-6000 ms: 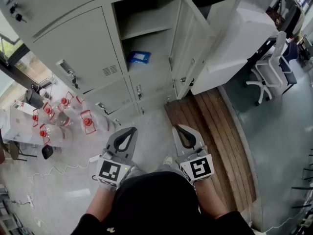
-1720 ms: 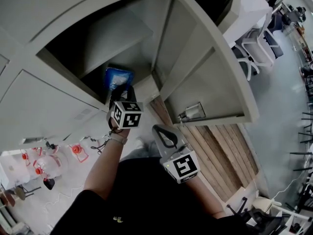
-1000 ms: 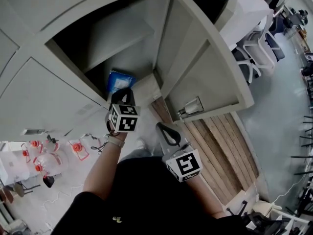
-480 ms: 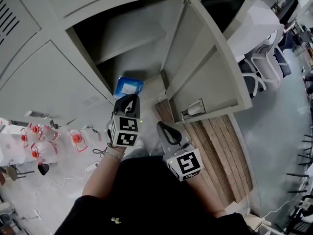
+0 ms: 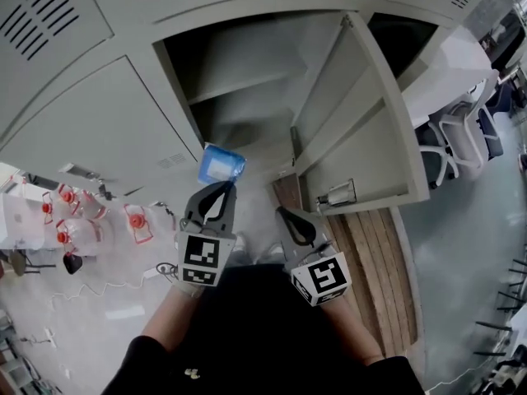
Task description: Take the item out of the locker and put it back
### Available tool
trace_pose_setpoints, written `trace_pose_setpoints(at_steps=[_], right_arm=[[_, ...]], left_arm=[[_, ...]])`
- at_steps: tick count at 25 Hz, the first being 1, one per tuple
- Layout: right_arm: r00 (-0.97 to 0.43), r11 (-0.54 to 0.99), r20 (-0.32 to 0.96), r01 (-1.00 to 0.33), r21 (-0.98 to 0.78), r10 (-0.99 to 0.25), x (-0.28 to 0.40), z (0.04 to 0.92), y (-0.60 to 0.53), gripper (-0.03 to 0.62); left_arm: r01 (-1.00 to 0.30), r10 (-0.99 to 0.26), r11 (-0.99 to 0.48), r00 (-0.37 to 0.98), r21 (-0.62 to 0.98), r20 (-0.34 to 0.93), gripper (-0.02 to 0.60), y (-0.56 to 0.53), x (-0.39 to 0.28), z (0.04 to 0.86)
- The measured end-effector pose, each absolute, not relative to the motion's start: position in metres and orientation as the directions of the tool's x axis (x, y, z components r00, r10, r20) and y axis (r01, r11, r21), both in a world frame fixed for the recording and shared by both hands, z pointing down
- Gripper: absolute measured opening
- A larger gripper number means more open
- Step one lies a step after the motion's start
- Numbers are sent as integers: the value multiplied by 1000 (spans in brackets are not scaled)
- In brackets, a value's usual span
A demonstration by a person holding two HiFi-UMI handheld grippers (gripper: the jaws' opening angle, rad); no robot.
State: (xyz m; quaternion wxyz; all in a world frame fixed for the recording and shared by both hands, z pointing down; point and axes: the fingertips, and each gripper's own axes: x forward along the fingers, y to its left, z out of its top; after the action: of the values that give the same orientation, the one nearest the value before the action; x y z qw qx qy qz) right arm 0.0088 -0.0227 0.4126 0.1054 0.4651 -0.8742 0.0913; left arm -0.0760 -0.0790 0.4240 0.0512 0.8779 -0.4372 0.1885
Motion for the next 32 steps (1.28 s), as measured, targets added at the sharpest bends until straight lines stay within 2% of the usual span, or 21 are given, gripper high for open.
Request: trace_pose_setpoints(at_steps=[11,32], right_arm=[[-548,549,255,-832,-74,-797,20,410,-31,2],[-452,444,273,-891,-93,-849,68,418,-52,2]], left_arm=[[-814,-784,-575,520,-83,338,26,-64,-94,404],[-794,-753,-605,544,-64,370,26,-86,-74,424]])
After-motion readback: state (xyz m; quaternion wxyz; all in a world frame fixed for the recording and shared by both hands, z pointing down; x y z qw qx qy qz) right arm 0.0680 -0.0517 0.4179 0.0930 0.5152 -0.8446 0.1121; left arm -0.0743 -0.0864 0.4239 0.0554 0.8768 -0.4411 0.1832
